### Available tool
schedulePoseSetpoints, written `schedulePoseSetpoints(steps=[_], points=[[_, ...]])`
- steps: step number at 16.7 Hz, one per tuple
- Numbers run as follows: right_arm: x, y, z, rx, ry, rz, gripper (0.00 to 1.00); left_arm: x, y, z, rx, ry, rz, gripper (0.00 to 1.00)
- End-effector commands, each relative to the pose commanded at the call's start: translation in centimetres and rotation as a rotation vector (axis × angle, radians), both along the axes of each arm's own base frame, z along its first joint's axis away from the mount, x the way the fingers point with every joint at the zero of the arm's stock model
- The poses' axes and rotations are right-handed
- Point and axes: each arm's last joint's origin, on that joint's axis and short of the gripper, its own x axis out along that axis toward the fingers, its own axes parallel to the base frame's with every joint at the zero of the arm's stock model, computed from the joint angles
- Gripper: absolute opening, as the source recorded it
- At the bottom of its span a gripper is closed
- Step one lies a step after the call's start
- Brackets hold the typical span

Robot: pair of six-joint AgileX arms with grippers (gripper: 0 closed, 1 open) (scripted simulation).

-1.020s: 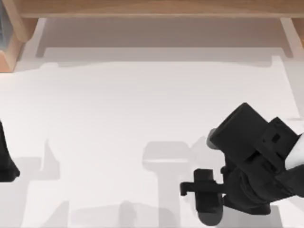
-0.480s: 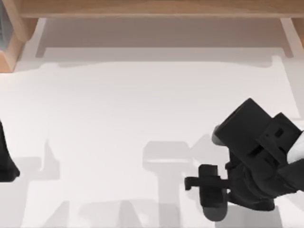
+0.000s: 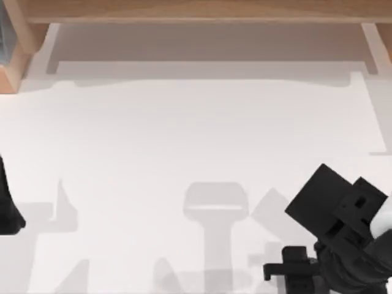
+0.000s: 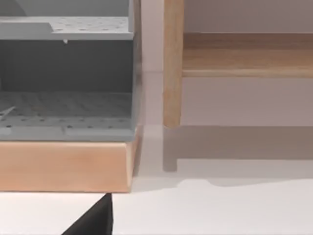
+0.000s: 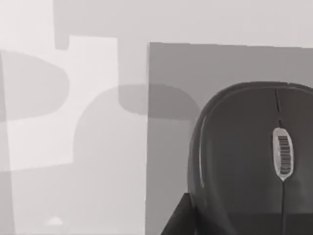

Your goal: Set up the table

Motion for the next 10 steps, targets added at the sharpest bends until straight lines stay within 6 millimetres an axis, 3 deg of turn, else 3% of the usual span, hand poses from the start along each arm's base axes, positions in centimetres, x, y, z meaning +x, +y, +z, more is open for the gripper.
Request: schedulePoseSetpoints(steps=[3,8,10], points=[[-0.77,-0.79,-1.42,-0.08,0.046,-0.005,0.0,0.0,0.0,0.0,0.0,0.0,0.0,1.0],[-0.77,-0.79,-1.42,-0.08,0.046,-0.005,0.0,0.0,0.0,0.0,0.0,0.0,0.0,1.0],[-0.77,-0.79,-1.42,-0.08,0.046,-0.005,0.15,0.0,0.0,0.0,0.0,0.0,0.0,1.0]])
